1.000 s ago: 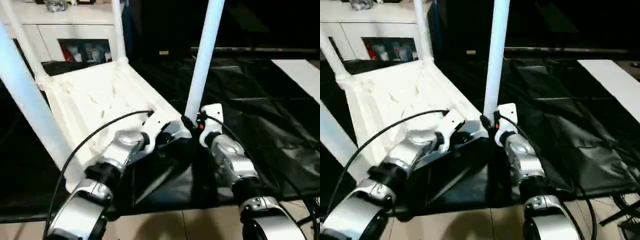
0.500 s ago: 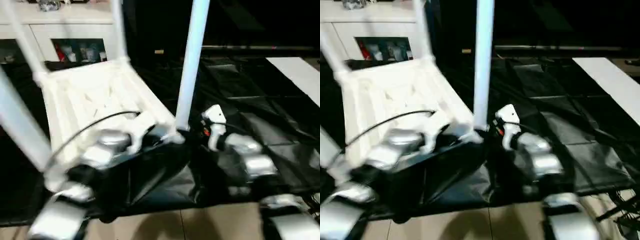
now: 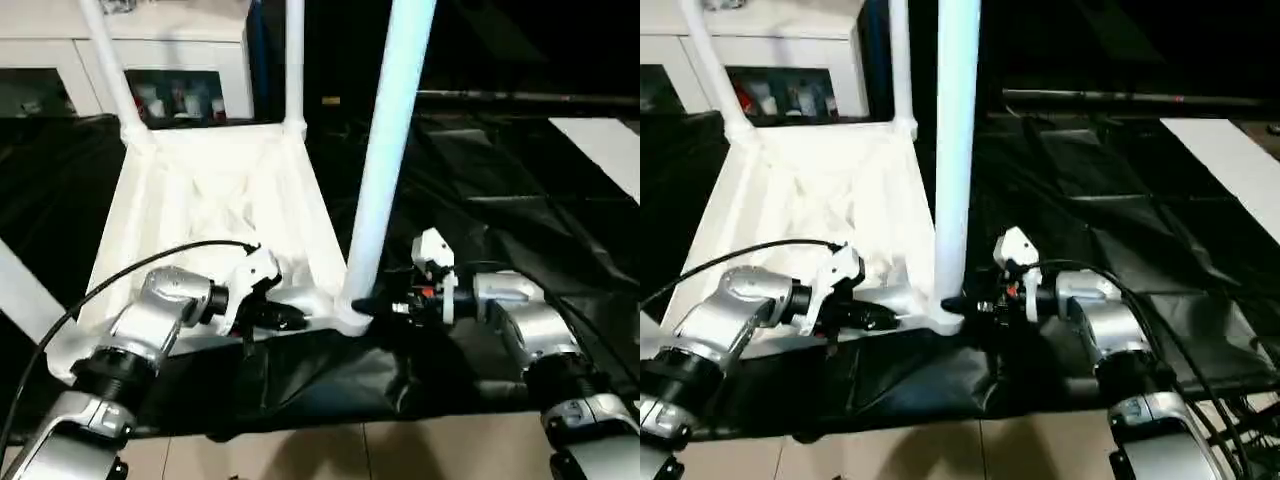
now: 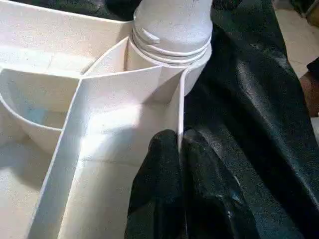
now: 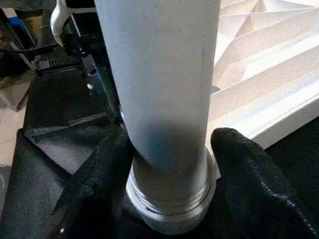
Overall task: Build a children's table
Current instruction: Rotate leg to tighten
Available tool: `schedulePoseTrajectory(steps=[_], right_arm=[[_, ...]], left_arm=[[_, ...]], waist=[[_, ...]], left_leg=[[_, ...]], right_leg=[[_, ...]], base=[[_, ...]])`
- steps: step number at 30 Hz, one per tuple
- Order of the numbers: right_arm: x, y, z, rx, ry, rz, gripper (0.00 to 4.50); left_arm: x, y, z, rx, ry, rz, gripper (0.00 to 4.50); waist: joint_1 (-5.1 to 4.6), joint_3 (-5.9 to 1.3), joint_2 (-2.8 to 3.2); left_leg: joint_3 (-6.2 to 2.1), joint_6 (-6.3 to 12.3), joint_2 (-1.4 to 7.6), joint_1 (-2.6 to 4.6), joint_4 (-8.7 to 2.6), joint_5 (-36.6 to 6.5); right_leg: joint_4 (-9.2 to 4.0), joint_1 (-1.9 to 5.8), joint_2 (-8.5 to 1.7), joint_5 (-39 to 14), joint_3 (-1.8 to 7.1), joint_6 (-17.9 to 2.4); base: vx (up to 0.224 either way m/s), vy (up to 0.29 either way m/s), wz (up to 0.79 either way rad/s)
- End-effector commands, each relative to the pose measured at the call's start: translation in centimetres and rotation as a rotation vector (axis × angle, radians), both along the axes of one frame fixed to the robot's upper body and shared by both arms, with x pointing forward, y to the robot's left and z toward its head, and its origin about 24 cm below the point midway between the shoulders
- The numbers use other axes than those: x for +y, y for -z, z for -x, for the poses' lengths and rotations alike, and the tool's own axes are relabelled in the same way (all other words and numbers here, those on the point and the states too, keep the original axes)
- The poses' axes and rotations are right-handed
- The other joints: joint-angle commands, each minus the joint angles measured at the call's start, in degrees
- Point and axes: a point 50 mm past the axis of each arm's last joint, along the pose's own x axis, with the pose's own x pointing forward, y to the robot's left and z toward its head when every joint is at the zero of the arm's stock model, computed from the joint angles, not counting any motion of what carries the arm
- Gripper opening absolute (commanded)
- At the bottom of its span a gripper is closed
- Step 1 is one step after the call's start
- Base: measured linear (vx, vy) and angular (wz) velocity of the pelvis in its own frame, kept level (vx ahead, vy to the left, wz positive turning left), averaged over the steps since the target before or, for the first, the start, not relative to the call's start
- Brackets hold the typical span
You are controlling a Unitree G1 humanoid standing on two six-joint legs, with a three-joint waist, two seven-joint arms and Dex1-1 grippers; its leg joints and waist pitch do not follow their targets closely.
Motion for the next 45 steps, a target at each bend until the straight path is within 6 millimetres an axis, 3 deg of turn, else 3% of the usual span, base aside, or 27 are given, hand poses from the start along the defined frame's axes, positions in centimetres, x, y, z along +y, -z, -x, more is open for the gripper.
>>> schedulePoseTrajectory(steps=[1, 9, 12, 13, 15, 17, 19, 20, 23, 25, 26, 28, 31, 32, 35, 38, 40, 42, 44, 45], right_arm=[[-0.3, -0.6, 0.0, -0.012, -0.010, 0.007, 2.31], [-0.2, -0.4, 0.3, 0.009, -0.030, -0.006, 1.94], [-0.1, 0.0, 0.3, 0.027, 0.015, -0.025, 1.93], [0.0, 0.5, 0.1, 0.026, 0.087, -0.031, 1.93], [0.2, 1.1, -0.2, 0.032, 0.184, -0.027, 1.93], [0.6, 2.4, -0.7, 0.053, 0.336, 0.008, 1.93], [1.0, 2.9, -0.8, 0.055, 0.386, 0.024, 1.93], [1.5, 3.3, -0.9, 0.054, 0.452, 0.035, 1.93], [2.5, 3.6, -1.3, 0.054, 0.565, 0.038, 1.93], [3.9, 3.7, -2.1, 0.065, 0.717, 0.025, 1.92], [4.2, 3.6, -2.2, 0.068, 0.735, 0.020, 1.91], [5.2, 3.3, -2.3, 0.054, 0.733, 0.004, 1.91], [6.2, 2.7, -2.4, 0.023, 0.687, -0.030, 1.91], [6.4, 2.3, -2.5, 0.009, 0.670, -0.055, 2.61], [6.6, 1.4, -2.8, -0.021, 0.628, -0.089, 2.68], [6.0, 0.9, -2.5, -0.040, 0.486, -0.085, 3.06], [5.9, 0.8, -2.4, -0.040, 0.472, -0.080, 3.13], [5.4, 0.8, -2.3, -0.048, 0.425, -0.068, 3.25], [3.7, 0.4, -1.7, -0.063, 0.291, -0.035, 3.25], [3.4, 0.3, -1.6, -0.065, 0.277, -0.033, 3.25]], left_arm=[[-0.6, 0.0, 0.7, 0.043, 0.071, 0.026, 0.00], [-0.5, 0.0, 0.8, 0.050, 0.064, 0.028, 0.00], [-0.8, 0.1, 0.6, 0.036, 0.029, 0.025, 0.00], [-1.0, 0.4, 0.0, 0.009, -0.028, 0.007, 0.00], [-1.3, 0.7, -0.7, -0.021, -0.106, -0.015, 0.00], [-2.0, 1.1, -1.9, -0.062, -0.236, -0.042, 0.00], [-2.5, 1.2, -2.5, -0.079, -0.288, -0.048, 0.00], [-3.2, 1.2, -3.1, -0.088, -0.362, -0.047, 0.00], [-4.4, 1.2, -3.8, -0.106, -0.450, -0.046, 0.00], [-6.0, 1.2, -4.5, -0.148, -0.514, -0.058, 0.00], [-6.3, 1.2, -4.6, -0.158, -0.521, -0.061, 0.00], [-7.0, 1.2, -4.7, -0.182, -0.508, -0.075, 0.00], [-7.3, 1.2, -4.7, -0.202, -0.481, -0.097, 0.00], [-7.2, 1.2, -4.7, -0.205, -0.468, -0.105, 0.00], [-6.6, 1.2, -4.7, -0.198, -0.446, -0.111, 0.00], [-5.7, 1.2, -4.4, -0.162, -0.396, -0.082, 0.00], [-5.6, 1.2, -4.3, -0.154, -0.391, -0.078, 0.00], [-5.3, 1.1, -4.1, -0.144, -0.349, -0.069, 0.00], [-4.1, 1.3, -3.1, -0.115, -0.232, -0.084, 0.00], [-3.9, 1.3, -2.9, -0.112, -0.217, -0.084, 0.00]], waist=[[0.10, -3.38, -0.22], [0.12, -3.43, -0.29], [0.21, -3.41, -0.39], [0.07, -3.38, -0.68], [0.04, -3.14, -0.54], [-0.15, -2.90, -0.66], [-0.39, -2.88, -0.84], [-0.44, -2.87, -0.59], [-0.64, -2.84, -0.66], [-0.73, -2.95, -0.33], [-0.85, -2.92, -0.34], [-0.96, -3.21, -0.39], [-0.89, -3.37, -0.23], [-0.90, -3.40, -0.22], [-0.88, -3.46, -0.16], [-1.12, -3.33, -0.32], [-1.35, -3.30, -0.25], [-1.52, -3.34, -0.16], [-1.44, -3.58, -0.17], [-1.32, -3.61, -0.05]], left_leg=[[0.17, 3.27, 1.49, -0.12, -3.73, -10.50], [0.23, 3.71, 1.36, -0.15, -3.54, -8.79], [0.22, 3.65, 1.38, -0.14, -3.55, -8.75], [0.27, 3.53, 1.41, -0.20, -3.54, -9.09], [0.17, 2.79, 1.27, -0.10, -3.73, -10.63], [-0.02, 1.26, 1.06, 0.17, -3.97, -13.69], [-0.19, 0.36, 0.95, 0.24, -4.05, -15.10], [-0.23, 0.27, 0.86, 0.27, -3.96, -15.10], [-0.28, 0.31, 0.59, 0.31, -3.97, -15.51], [-0.33, 0.42, 0.62, 0.21, -4.02, -15.30], [-0.32, 0.22, 0.66, 0.35, -4.07, -15.51], [-0.44, 0.37, 0.68, 0.06, -4.13, -15.05], [-0.32, 1.34, 0.86, -0.16, -4.11, -13.42], [-0.28, 1.62, 0.88, -0.20, -4.07, -13.09], [-0.16, 2.11, 0.89, -0.21, -4.00, -12.76], [-0.30, 2.60, 0.84, -0.62, -4.14, -13.33], [-0.37, 2.66, 0.93, -0.73, -4.14, -13.15], [-0.34, 2.49, 1.05, -0.41, -4.11, -13.02], [-0.31, 3.68, 1.19, -0.59, -3.90, -11.30], [-0.27, 3.87, 1.31, -0.34, -3.82, -10.96]], right_leg=[[-3.82, 3.48, -3.20, -12.71, 2.91, -12.16], [-3.55, 3.49, -3.09, -10.39, 2.89, -12.74], [-3.63, 3.49, -3.14, -11.03, 2.93, -12.36], [-3.71, 3.43, -3.17, -11.44, 2.96, -12.30], [-4.19, 3.22, -3.23, -14.96, 2.94, -11.16], [-5.06, 3.07, -3.33, -22.50, 2.83, -8.64], [-5.47, 3.02, -3.37, -26.57, 2.69, -6.61], [-5.67, 2.85, -3.42, -27.78, 2.70, -5.74], [-6.29, 2.63, -3.31, -30.18, 2.50, -4.31], [-6.20, 2.57, -3.19, -29.05, 2.56, -4.04], [-6.29, 2.34, -3.12, -28.81, 2.57, -4.09], [-6.06, 2.78, -3.14, -26.36, 2.50, -4.48], [-5.30, 3.02, -3.03, -19.51, 2.69, -6.64], [-5.07, 3.14, -3.07, -17.87, 2.73, -7.48], [-4.88, 3.26, -3.15, -16.36, 2.76, -8.48], [-5.01, 3.75, -3.22, -18.11, 2.59, -8.18], [-4.99, 3.69, -3.30, -18.03, 2.67, -8.18], [-4.93, 3.45, -3.29, -17.14, 2.74, -8.94], [-4.41, 3.83, -3.26, -13.17, 2.78, -10.19], [-4.30, 3.63, -3.27, -11.95, 2.79, -10.78]], base=[[0.000, 0.000, 0.00], [0.000, 0.000, 0.00], [0.000, 0.000, 0.00], [0.000, 0.000, 0.00], [0.000, 0.000, 0.00], [0.000, 0.000, 0.00], [0.000, 0.000, 0.00], [0.000, 0.000, 0.00], [0.000, 0.000, 0.00], [0.000, 0.000, 0.00], [0.000, 0.000, 0.00], [0.000, 0.000, 0.00], [0.000, 0.000, 0.00], [0.000, 0.000, 0.00], [0.000, 0.000, 0.00], [0.000, 0.000, 0.00], [0.000, 0.000, 0.00], [0.000, 0.000, 0.00], [0.000, 0.000, 0.00], [0.000, 0.000, 0.00]])
